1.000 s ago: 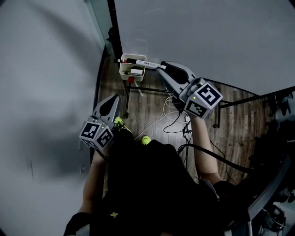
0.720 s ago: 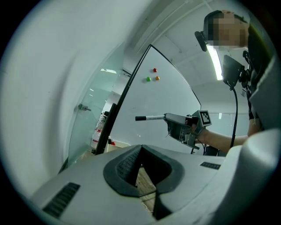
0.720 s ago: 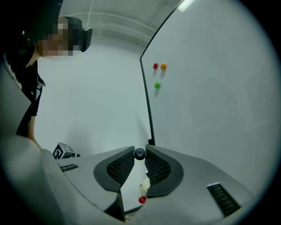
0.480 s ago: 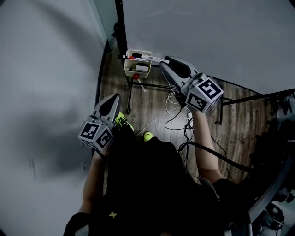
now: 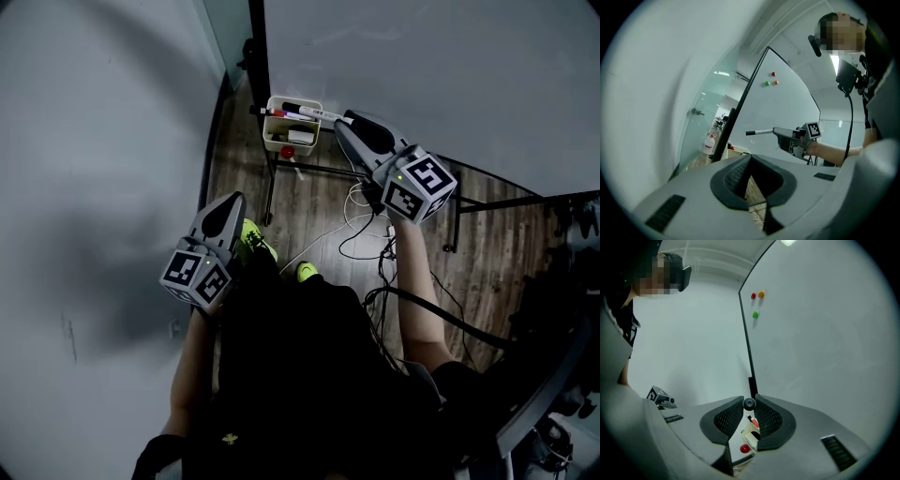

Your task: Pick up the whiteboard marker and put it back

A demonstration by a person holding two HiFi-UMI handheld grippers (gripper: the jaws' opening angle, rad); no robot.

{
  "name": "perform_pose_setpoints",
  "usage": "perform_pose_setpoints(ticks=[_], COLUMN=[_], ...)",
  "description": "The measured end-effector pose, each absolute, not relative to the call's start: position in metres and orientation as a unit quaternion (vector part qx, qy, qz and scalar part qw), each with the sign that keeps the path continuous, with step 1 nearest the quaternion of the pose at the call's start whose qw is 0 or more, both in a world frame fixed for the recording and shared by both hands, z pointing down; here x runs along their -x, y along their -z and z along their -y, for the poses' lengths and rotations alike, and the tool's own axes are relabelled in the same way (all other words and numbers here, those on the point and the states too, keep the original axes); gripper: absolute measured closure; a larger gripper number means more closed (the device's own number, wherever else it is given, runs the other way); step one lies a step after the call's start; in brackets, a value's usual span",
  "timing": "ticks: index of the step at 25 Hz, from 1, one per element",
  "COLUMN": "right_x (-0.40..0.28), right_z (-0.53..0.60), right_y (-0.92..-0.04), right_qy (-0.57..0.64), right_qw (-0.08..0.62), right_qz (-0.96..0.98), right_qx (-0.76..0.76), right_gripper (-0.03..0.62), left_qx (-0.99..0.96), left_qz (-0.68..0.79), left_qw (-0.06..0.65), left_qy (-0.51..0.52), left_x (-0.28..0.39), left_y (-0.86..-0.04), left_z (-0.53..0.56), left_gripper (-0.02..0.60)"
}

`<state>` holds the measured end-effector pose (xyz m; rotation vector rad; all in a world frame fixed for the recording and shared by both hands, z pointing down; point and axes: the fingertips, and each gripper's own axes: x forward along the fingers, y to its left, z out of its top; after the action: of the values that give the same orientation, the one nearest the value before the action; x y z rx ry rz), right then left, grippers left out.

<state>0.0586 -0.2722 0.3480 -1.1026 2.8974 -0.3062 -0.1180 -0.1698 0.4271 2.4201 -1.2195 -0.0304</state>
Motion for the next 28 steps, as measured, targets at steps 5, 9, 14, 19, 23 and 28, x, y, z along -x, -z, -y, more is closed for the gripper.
perform_pose_setpoints(ticks=[5, 9, 14, 19, 23, 28], right_x=[-0.06, -0.06, -0.061, -0.062, -0.061, -0.062], right_z=[0.281, 0.287, 0.296, 0.307, 0.315, 0.322], right_y=[-0.363, -0.373, -0.387, -0.401, -0.414, -0.428], right_qy=[0.111, 0.118, 0.13, 0.141, 0.152, 0.163], right_qw=[0.009, 0.005, 0.0, -0.004, -0.01, -0.017], right_qz=[-0.925, -0.922, -0.919, -0.916, -0.914, -0.912], right_qx=[0.362, 0.368, 0.373, 0.376, 0.376, 0.376], right_gripper=[0.522, 0.522, 0.522, 0.522, 0.522, 0.522], left_qx=[-0.869, -0.866, -0.862, -0.859, -0.856, -0.852], left_qz=[0.445, 0.45, 0.454, 0.458, 0.463, 0.468], left_qw=[0.216, 0.218, 0.225, 0.229, 0.229, 0.234], left_qy=[0.006, 0.004, -0.002, -0.006, -0.01, -0.012], left_x=[0.124, 0.129, 0.133, 0.137, 0.142, 0.146], left_y=[-0.43, -0.432, -0.438, -0.441, -0.443, -0.445], left_z=[0.169, 0.169, 0.168, 0.168, 0.169, 0.171], left_gripper=[0.549, 0.549, 0.549, 0.55, 0.549, 0.549])
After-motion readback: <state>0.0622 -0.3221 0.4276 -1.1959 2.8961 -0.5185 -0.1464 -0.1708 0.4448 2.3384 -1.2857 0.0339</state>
